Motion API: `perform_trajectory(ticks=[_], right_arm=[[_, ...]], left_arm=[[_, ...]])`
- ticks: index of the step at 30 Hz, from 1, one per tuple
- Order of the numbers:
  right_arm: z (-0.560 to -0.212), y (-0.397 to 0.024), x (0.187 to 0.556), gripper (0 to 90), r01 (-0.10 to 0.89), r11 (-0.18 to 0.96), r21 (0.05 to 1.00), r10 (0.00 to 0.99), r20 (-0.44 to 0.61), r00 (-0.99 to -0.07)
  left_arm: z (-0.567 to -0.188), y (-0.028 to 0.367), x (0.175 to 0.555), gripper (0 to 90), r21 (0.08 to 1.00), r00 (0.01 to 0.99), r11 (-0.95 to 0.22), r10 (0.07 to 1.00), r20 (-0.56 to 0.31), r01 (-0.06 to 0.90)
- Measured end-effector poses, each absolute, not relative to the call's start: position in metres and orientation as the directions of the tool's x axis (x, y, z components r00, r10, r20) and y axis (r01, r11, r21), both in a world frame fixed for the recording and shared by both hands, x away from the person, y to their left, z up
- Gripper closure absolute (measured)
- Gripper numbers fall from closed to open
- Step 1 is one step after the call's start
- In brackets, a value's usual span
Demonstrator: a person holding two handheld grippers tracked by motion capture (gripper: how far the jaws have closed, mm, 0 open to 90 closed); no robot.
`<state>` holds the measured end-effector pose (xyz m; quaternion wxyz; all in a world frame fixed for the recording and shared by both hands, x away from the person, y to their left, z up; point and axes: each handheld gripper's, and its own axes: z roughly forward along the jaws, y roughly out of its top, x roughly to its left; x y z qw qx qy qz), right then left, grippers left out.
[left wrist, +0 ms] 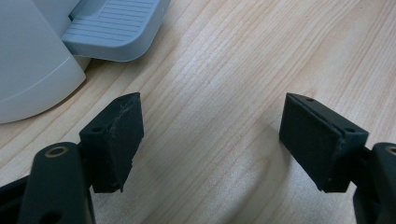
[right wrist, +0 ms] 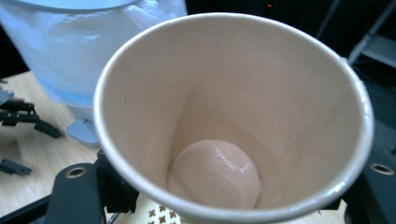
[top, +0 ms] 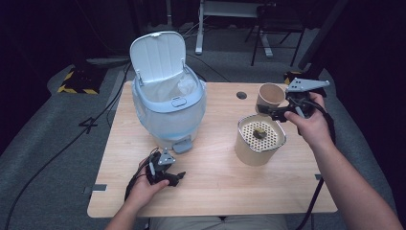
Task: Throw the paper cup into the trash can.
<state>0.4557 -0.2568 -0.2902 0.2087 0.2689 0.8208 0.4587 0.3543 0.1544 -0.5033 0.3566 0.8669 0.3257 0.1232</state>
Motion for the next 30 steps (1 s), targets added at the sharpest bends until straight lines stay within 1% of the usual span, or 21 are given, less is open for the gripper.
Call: perform_trajectory(ticks=[2, 6, 15, 22, 30], right_arm=[[-0.286, -0.252, 0.459, 28.4, 0.237, 0.452, 0.860, 0.615, -0.108, -0.781], [-0.277, -0.238, 0.466, 28.4, 0.222, 0.450, 0.865, 0.582, -0.095, -0.808], [-0.255, -0.199, 0.479, 28.4, 0.177, 0.471, 0.864, 0.512, -0.104, -0.852], [-0.241, -0.166, 0.485, 28.4, 0.173, 0.477, 0.862, 0.502, -0.106, -0.858], [-0.233, -0.126, 0.491, 28.3, 0.175, 0.456, 0.873, 0.493, -0.083, -0.866]], left_arm=[[-0.503, 0.155, 0.354, 22.6, 0.698, 0.757, -0.534, 0.654, -0.017, 0.477], [-0.503, 0.155, 0.353, 22.5, 0.697, 0.758, -0.536, 0.653, -0.016, 0.476], [-0.503, 0.155, 0.353, 22.5, 0.696, 0.758, -0.536, 0.652, -0.017, 0.477], [-0.503, 0.155, 0.354, 22.4, 0.699, 0.757, -0.532, 0.652, -0.022, 0.478], [-0.504, 0.155, 0.354, 22.4, 0.699, 0.757, -0.531, 0.653, -0.023, 0.479]])
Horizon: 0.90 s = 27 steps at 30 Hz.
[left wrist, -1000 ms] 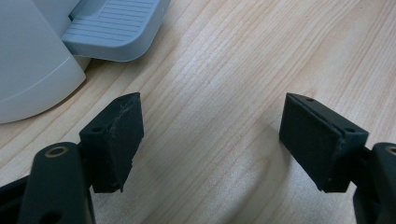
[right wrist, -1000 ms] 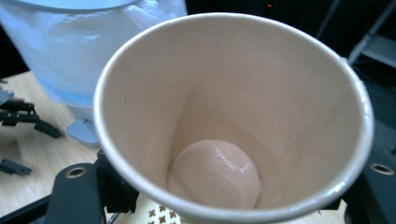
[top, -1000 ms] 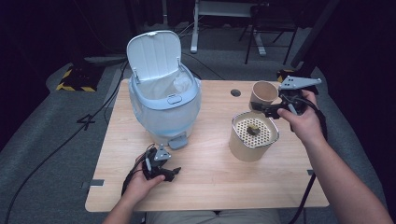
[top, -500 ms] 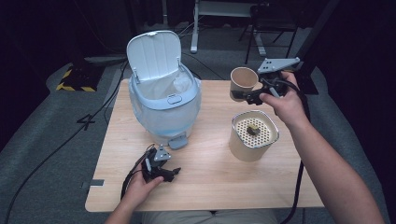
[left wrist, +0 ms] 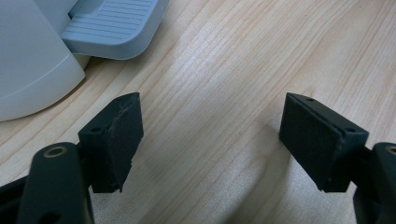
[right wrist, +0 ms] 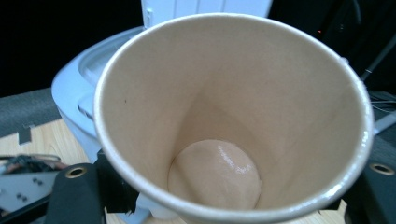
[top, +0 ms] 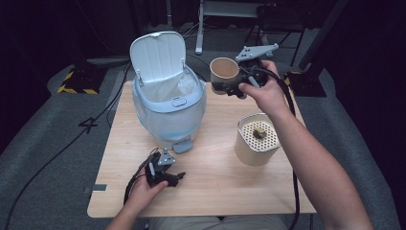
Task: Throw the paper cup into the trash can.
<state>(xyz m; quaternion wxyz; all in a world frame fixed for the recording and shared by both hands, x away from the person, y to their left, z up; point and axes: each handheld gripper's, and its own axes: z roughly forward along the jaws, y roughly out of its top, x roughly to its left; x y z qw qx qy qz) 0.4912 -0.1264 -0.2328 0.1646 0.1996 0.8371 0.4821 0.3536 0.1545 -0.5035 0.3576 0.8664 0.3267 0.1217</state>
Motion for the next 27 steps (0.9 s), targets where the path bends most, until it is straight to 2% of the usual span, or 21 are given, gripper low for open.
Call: perform_trajectory(ticks=[11, 22, 27], right_arm=[[-0.244, -0.068, 0.502, 28.0, 0.192, 0.408, 0.893, 0.472, -0.027, -0.881], [-0.251, -0.017, 0.502, 27.5, 0.213, 0.342, 0.915, 0.549, -0.011, -0.836], [-0.257, -0.002, 0.505, 27.4, 0.217, 0.385, 0.897, 0.558, -0.039, -0.829]], left_arm=[[-0.503, 0.154, 0.355, 21.6, 0.699, 0.759, -0.532, 0.651, -0.023, 0.477], [-0.503, 0.154, 0.355, 21.6, 0.698, 0.759, -0.533, 0.651, -0.023, 0.478], [-0.503, 0.154, 0.355, 21.6, 0.698, 0.759, -0.533, 0.651, -0.023, 0.478]])
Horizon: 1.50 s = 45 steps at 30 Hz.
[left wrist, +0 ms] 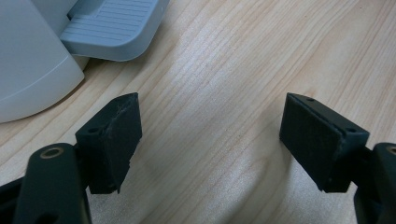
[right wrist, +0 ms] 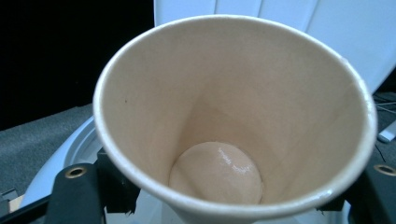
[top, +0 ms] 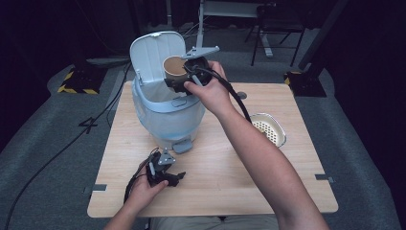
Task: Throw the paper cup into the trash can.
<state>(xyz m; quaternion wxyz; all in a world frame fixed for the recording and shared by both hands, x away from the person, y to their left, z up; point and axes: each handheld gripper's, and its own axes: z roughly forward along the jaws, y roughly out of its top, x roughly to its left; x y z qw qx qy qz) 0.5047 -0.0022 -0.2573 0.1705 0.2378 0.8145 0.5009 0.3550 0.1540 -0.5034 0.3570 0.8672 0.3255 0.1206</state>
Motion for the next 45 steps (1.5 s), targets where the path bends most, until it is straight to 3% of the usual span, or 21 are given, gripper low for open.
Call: perform_trajectory(ticks=[3, 5, 6, 8, 10, 13, 15, 23, 36, 45], right_arm=[[-0.262, 0.003, 0.506, 24.4, 0.230, 0.400, 0.887, 0.572, -0.045, -0.819], [-0.265, 0.005, 0.507, 9.8, 0.245, 0.391, 0.887, 0.602, -0.045, -0.797], [-0.266, 0.006, 0.507, 9.6, 0.260, 0.376, 0.890, 0.606, -0.024, -0.795], [-0.267, 0.006, 0.508, 20.1, 0.291, 0.324, 0.900, 0.624, 0.028, -0.781], [-0.265, 0.004, 0.508, 12.0, 0.292, 0.326, 0.899, 0.631, 0.023, -0.776], [-0.262, -0.001, 0.507, 18.2, 0.281, 0.328, 0.902, 0.625, 0.017, -0.781], [-0.259, -0.005, 0.504, 14.1, 0.270, 0.329, 0.905, 0.614, 0.012, -0.789], [-0.245, -0.036, 0.487, 15.9, 0.230, 0.358, 0.905, 0.574, -0.019, -0.818], [-0.232, -0.119, 0.441, 16.9, 0.202, 0.355, 0.913, 0.563, -0.036, -0.826], [-0.238, -0.181, 0.423, 18.2, 0.224, 0.352, 0.909, 0.610, -0.042, -0.791]], left_arm=[[-0.503, 0.154, 0.355, 21.6, 0.698, 0.759, -0.533, 0.651, -0.023, 0.478], [-0.503, 0.154, 0.355, 21.6, 0.698, 0.759, -0.533, 0.650, -0.023, 0.478], [-0.503, 0.154, 0.355, 21.6, 0.698, 0.759, -0.533, 0.650, -0.024, 0.479], [-0.503, 0.154, 0.355, 21.6, 0.696, 0.759, -0.534, 0.650, -0.025, 0.480], [-0.503, 0.154, 0.355, 21.6, 0.696, 0.759, -0.534, 0.650, -0.025, 0.480], [-0.503, 0.154, 0.355, 21.5, 0.696, 0.760, -0.534, 0.650, -0.025, 0.480], [-0.503, 0.154, 0.355, 21.5, 0.698, 0.760, -0.535, 0.649, -0.023, 0.477], [-0.503, 0.154, 0.355, 21.5, 0.698, 0.760, -0.533, 0.650, -0.024, 0.478], [-0.503, 0.156, 0.355, 21.3, 0.697, 0.756, -0.532, 0.654, -0.024, 0.482], [-0.503, 0.169, 0.354, 21.3, 0.693, 0.743, -0.524, 0.669, -0.024, 0.495]])
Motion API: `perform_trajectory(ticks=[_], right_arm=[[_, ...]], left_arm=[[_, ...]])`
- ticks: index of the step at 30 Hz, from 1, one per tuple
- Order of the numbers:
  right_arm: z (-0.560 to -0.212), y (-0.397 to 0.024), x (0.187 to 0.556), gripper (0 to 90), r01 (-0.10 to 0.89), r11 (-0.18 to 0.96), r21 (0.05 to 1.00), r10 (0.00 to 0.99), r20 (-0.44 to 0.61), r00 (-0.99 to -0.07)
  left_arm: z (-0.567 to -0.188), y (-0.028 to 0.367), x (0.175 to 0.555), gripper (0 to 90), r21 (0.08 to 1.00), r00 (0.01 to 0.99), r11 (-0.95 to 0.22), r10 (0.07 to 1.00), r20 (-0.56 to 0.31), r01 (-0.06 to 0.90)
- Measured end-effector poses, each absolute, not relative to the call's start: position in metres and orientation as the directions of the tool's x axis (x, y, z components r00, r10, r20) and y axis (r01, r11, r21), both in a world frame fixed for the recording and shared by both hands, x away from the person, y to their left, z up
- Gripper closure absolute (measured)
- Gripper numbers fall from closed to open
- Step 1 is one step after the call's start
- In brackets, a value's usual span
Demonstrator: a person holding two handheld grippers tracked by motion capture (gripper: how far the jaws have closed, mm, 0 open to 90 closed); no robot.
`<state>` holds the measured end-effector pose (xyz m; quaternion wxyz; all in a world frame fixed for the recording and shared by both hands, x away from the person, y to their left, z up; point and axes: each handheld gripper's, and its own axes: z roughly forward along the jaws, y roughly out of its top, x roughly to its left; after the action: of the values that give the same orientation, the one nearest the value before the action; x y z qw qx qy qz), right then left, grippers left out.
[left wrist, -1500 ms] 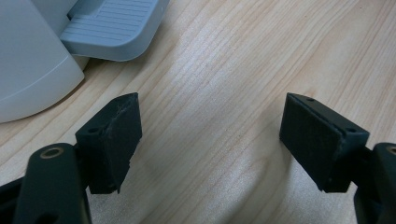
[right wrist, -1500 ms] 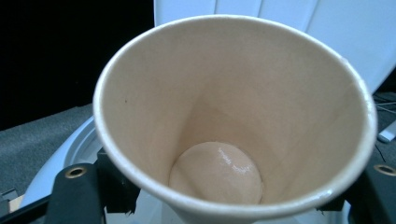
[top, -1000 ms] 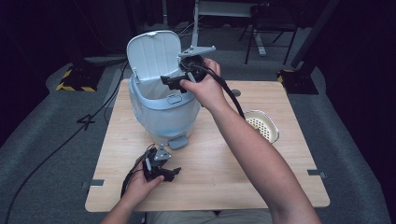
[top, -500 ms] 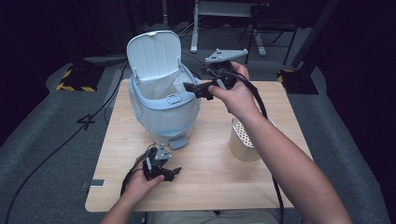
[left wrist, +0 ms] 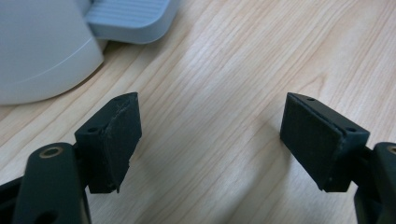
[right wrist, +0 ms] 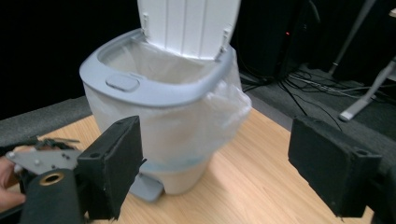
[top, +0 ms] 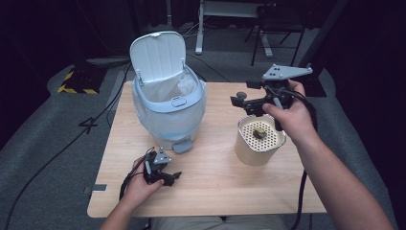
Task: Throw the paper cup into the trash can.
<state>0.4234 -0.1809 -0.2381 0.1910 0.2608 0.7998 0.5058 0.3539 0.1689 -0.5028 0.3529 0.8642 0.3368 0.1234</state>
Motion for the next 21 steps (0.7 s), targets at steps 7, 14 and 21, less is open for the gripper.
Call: perform_trajectory(ticks=[7, 14, 21], right_arm=[[-0.253, -0.226, 0.410, 19.4, 0.275, 0.346, 0.897, 0.647, -0.016, -0.763], [-0.275, -0.268, 0.394, 19.9, 0.294, 0.354, 0.888, 0.686, -0.032, -0.727], [-0.315, -0.310, 0.367, 20.6, 0.334, 0.359, 0.872, 0.725, -0.036, -0.688]], left_arm=[[-0.503, 0.170, 0.352, 20.9, 0.696, 0.721, -0.507, 0.693, -0.022, 0.508], [-0.503, 0.171, 0.351, 19.3, 0.694, 0.714, -0.503, 0.700, -0.024, 0.516], [-0.503, 0.171, 0.350, 19.2, 0.694, 0.711, -0.501, 0.703, -0.023, 0.518]])
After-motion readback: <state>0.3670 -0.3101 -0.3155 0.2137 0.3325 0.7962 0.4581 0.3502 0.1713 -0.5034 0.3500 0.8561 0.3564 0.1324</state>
